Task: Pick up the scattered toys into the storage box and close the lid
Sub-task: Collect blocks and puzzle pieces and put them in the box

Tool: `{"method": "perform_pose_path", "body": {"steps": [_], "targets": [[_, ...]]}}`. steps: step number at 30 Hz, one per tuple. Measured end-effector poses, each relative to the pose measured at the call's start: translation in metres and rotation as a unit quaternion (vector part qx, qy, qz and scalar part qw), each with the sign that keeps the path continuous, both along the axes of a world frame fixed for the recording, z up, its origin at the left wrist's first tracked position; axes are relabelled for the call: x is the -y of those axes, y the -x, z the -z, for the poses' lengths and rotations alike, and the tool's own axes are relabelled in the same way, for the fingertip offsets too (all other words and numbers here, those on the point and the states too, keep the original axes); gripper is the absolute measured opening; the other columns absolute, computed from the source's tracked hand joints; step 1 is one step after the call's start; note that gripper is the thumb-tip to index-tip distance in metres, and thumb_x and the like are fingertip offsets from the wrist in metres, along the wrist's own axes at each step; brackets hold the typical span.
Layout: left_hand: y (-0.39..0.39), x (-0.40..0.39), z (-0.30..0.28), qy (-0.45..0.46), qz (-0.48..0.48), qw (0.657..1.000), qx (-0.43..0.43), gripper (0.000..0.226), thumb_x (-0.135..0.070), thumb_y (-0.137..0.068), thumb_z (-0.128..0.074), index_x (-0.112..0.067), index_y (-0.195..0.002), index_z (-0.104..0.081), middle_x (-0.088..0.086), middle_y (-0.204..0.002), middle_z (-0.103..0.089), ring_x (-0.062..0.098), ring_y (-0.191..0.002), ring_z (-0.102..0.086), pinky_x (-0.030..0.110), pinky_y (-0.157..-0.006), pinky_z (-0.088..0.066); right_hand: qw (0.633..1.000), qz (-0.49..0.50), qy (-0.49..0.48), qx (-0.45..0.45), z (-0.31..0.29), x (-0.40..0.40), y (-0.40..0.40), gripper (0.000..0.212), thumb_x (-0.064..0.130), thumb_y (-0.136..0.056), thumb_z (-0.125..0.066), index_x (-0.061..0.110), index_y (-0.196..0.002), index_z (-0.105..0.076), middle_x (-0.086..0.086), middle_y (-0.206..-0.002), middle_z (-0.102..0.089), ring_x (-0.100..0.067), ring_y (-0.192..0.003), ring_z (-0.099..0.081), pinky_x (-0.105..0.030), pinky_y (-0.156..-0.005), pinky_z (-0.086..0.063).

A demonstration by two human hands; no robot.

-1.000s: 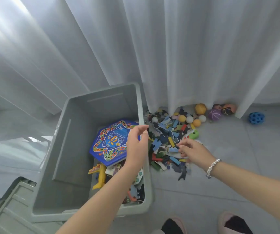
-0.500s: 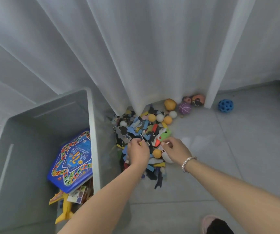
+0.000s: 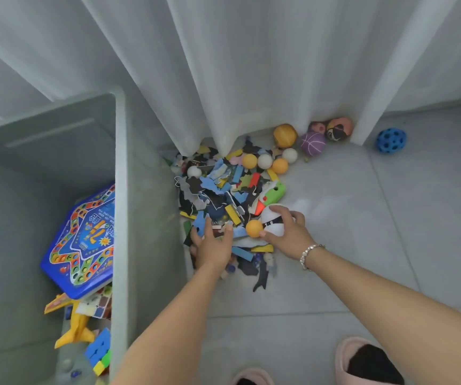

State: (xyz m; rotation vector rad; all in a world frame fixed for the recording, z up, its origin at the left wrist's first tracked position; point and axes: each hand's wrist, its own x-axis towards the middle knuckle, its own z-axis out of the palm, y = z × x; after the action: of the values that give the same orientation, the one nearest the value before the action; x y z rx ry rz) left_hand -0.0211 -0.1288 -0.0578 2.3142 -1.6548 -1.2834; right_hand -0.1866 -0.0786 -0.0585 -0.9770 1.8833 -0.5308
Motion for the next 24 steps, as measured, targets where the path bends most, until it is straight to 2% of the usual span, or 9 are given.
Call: {"method": "perform_pose_path", "body": {"steps": [3, 6, 9, 11, 14, 17, 20, 22, 24], "targets": [[-0.015, 0.0, 0.005, 0.018, 0.046, 0.999, -0.005, 0.066, -0.057, -0.09, -0.044, -0.039, -0.147, -0.016, -0.001, -0.157, 0.005, 0.031, -0.143, 0.001, 0.047, -0.111, -0.024, 1.0, 0.001, -0.005, -0.005, 0.0, 0.004, -0.001, 0.066, 0.034, -0.08, -0.068, 0.035, -0.135, -0.032, -0.011, -0.139, -0.022, -0.033, -0.115, -0.05, -0.033, -0.102, -0.041], [-0.007, -0.001, 0.006, 0.018, 0.002, 0.999, -0.027, 0.067, -0.056, -0.088, -0.048, -0.038, -0.146, -0.021, -0.001, -0.156, 0.005, 0.03, -0.143, 0.001, 0.046, -0.11, -0.027, 1.0, 0.016, -0.003, -0.01, 0.0, 0.003, 0.0, 0.072, 0.028, -0.082, -0.067, 0.033, -0.141, -0.027, -0.013, -0.137, -0.028, -0.033, -0.113, -0.051, -0.03, -0.095, -0.041], [0.009, -0.009, 0.01, 0.023, -0.035, 0.999, -0.028, 0.067, -0.059, -0.084, -0.053, -0.039, -0.143, -0.029, -0.001, -0.151, 0.001, 0.032, -0.136, -0.015, 0.046, -0.105, -0.036, 0.999, 0.041, 0.016, 0.004, 0.003, -0.001, 0.007, 0.073, 0.025, -0.078, -0.072, 0.028, -0.138, -0.029, -0.016, -0.128, -0.042, -0.031, -0.108, -0.05, -0.027, -0.083, -0.041], [0.014, -0.012, 0.01, 0.026, -0.058, 0.997, -0.041, 0.064, -0.059, -0.082, -0.055, -0.038, -0.14, -0.035, 0.001, -0.144, -0.008, 0.031, -0.128, -0.028, 0.041, -0.1, -0.041, 0.999, 0.042, 0.011, 0.03, 0.006, -0.004, 0.01, 0.075, 0.025, -0.075, -0.074, 0.026, -0.135, -0.029, -0.015, -0.125, -0.045, -0.026, -0.1, -0.05, -0.027, -0.076, -0.041], [0.026, -0.011, 0.005, 0.018, -0.055, 0.996, -0.075, 0.062, -0.058, -0.083, -0.055, -0.036, -0.138, -0.038, 0.005, -0.13, -0.019, 0.028, -0.119, -0.033, 0.034, -0.094, -0.042, 0.994, 0.054, 0.0, 0.095, 0.01, -0.006, 0.01, 0.084, 0.02, -0.075, -0.075, 0.029, -0.14, -0.023, -0.011, -0.132, -0.039, -0.023, -0.107, -0.047, -0.031, -0.082, -0.046], [0.034, -0.006, 0.002, -0.011, -0.049, 0.992, -0.116, 0.057, -0.058, -0.086, -0.05, -0.036, -0.138, -0.038, 0.007, -0.129, -0.021, 0.024, -0.109, -0.04, 0.029, -0.087, -0.039, 0.979, 0.092, -0.026, 0.178, 0.013, -0.007, 0.009, 0.09, 0.015, -0.076, -0.074, 0.036, -0.143, -0.018, -0.003, -0.129, -0.036, -0.025, -0.116, -0.045, -0.043, -0.091, -0.05], [0.04, -0.003, 0.003, -0.046, -0.037, 0.986, -0.156, 0.059, -0.064, -0.085, -0.046, -0.034, -0.135, -0.043, 0.007, -0.139, -0.028, 0.027, -0.12, -0.044, 0.035, -0.101, -0.038, 0.956, 0.132, -0.038, 0.259, 0.015, -0.006, 0.012, 0.088, 0.009, -0.075, -0.074, 0.038, -0.14, -0.023, -0.004, -0.131, -0.041, -0.028, -0.116, -0.049, -0.051, -0.091, -0.05], [0.048, -0.006, 0.002, -0.066, -0.028, 0.98, -0.185, 0.057, -0.057, -0.089, -0.046, -0.028, -0.138, -0.041, 0.009, -0.146, -0.025, 0.029, -0.129, -0.039, 0.039, -0.108, -0.035, 0.917, 0.185, -0.049, 0.35, 0.014, -0.005, 0.011, 0.083, 0.002, -0.076, -0.071, 0.038, -0.137, -0.028, -0.006, -0.133, -0.042, -0.033, -0.114, -0.053, -0.053, -0.083, -0.052], [0.056, -0.008, -0.002, -0.076, -0.052, 0.973, -0.21, 0.053, -0.047, -0.092, -0.047, -0.026, -0.14, -0.039, 0.009, -0.148, -0.027, 0.028, -0.129, -0.04, 0.041, -0.108, -0.036, 0.895, 0.207, -0.048, 0.391, 0.014, -0.002, 0.009, 0.078, -0.003, -0.078, -0.068, 0.037, -0.135, -0.032, -0.006, -0.135, -0.041, -0.035, -0.113, -0.054, -0.052, -0.08, -0.054]]}}
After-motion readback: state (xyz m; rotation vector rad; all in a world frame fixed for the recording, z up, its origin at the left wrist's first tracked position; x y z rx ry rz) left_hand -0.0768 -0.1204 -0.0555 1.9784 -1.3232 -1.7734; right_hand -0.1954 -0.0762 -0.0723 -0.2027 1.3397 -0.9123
